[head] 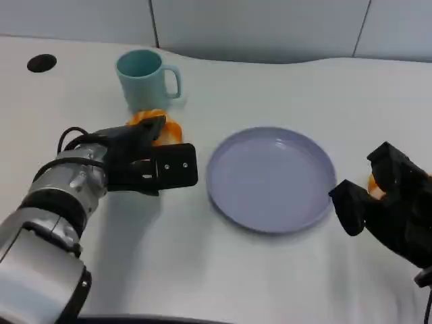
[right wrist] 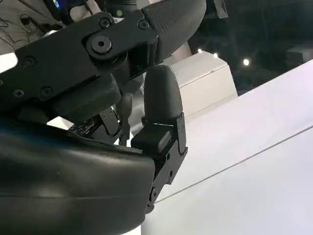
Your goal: Grasp the bread from the table and place it into the plate.
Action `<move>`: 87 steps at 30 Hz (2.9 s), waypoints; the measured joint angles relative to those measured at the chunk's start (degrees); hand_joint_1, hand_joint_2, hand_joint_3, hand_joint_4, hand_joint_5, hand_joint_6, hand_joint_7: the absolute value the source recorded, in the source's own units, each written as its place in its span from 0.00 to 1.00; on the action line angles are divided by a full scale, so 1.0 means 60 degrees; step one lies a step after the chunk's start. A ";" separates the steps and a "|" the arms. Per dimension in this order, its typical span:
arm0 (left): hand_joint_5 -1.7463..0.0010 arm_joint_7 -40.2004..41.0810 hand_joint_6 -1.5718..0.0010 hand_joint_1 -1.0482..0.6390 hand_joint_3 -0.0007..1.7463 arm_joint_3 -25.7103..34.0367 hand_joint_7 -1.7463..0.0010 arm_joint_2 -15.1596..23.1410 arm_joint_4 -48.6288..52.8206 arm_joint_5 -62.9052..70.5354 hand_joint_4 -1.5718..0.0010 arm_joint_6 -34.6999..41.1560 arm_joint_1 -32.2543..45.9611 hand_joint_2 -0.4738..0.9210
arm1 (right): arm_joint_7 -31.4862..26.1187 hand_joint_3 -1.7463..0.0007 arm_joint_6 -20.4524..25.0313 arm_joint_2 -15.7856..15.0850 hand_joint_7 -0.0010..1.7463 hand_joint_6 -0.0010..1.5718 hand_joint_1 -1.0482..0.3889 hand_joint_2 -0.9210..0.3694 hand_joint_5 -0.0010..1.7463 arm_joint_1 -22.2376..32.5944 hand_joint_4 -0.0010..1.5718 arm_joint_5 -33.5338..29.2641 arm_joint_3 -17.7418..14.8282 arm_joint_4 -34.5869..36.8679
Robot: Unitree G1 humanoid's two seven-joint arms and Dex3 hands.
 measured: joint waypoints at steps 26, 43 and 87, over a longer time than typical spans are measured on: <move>0.07 0.1136 0.53 0.67 0.00 -0.0611 0.36 -0.0088 0.0017 0.0727 0.58 -0.0006 0.0073 0.95 | 0.0124 1.00 -0.0004 -0.0001 1.00 0.43 0.45 0.05 1.00 -0.0001 0.56 0.0000 -0.0020 0.0072; 0.01 0.1132 0.62 0.72 0.00 -0.0539 0.11 -0.0092 0.0018 0.0728 0.58 -0.0196 0.0073 0.95 | 0.0124 1.00 -0.0006 -0.0001 1.00 0.43 0.44 0.05 1.00 -0.0002 0.56 -0.0004 -0.0035 0.0099; 1.00 -0.0045 0.63 0.24 0.04 -0.1669 0.99 0.0348 -0.0348 0.1285 0.66 -0.0240 -0.0773 1.00 | 0.0112 1.00 0.0005 -0.0009 1.00 0.42 0.44 0.05 1.00 -0.0002 0.55 -0.0031 -0.0041 0.0124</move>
